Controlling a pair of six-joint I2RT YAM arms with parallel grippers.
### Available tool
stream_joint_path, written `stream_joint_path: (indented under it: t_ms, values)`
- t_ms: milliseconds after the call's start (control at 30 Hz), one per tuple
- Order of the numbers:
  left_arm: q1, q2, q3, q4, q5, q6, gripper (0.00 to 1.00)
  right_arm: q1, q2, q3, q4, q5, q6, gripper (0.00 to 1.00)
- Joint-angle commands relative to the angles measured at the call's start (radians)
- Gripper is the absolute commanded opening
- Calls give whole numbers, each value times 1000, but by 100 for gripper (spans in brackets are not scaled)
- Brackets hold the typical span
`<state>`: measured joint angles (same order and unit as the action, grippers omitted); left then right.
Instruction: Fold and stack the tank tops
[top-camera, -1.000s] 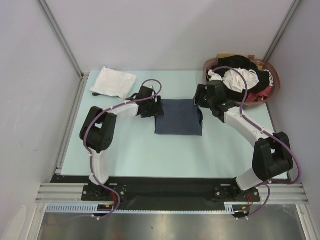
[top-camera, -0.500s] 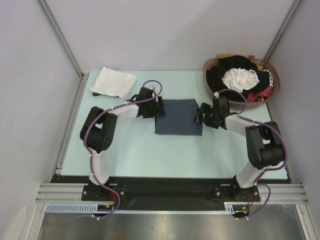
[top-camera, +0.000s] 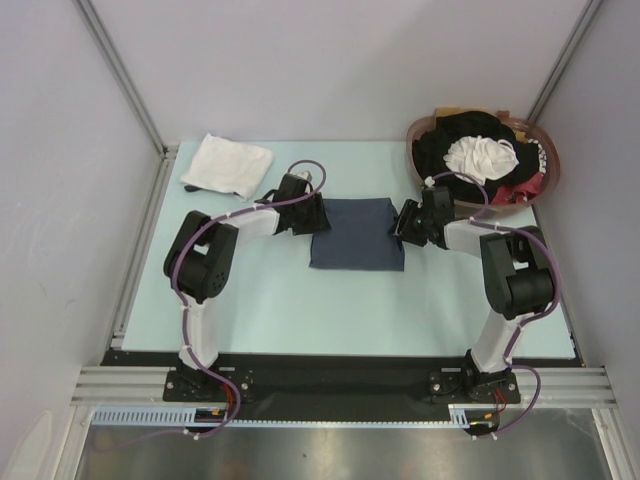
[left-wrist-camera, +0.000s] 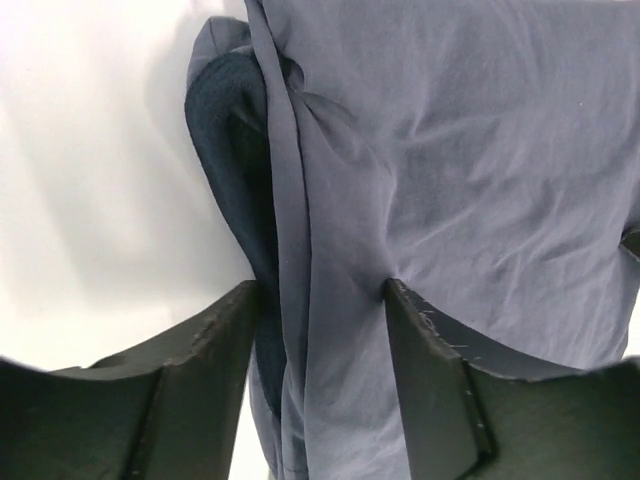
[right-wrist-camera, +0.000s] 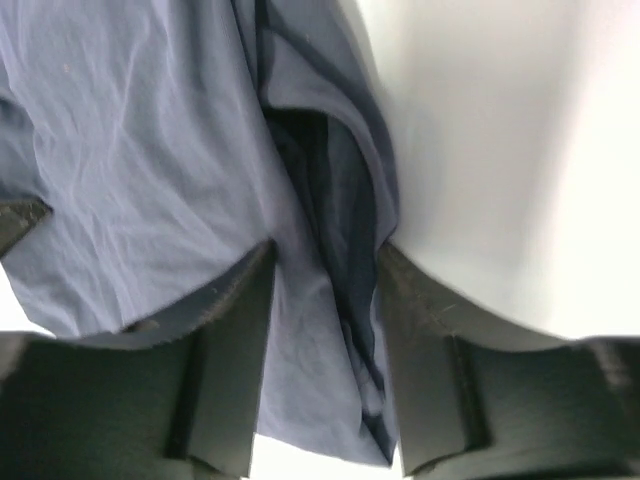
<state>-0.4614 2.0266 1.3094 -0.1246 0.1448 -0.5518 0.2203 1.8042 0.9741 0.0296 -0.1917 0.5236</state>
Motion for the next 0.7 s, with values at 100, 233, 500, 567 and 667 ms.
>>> stream_joint_path:
  t_ms: [100, 233, 500, 567, 667]
  values:
    - [7, 40, 11, -44, 18, -19, 48, 2, 38, 37, 18, -31, 4, 40]
    - [20, 44, 5, -38, 19, -23, 27, 22, 56, 61, 13, -34, 4, 18]
    - [61, -8, -57, -29, -14, -17, 9, 105, 75, 92, 30, -35, 30, 0]
    - [81, -37, -93, 2, -10, -23, 8, 129, 84, 100, 41, -34, 44, 0]
    - [130, -48, -110, -9, 19, -11, 6, 158, 113, 130, 44, -44, 59, 0]
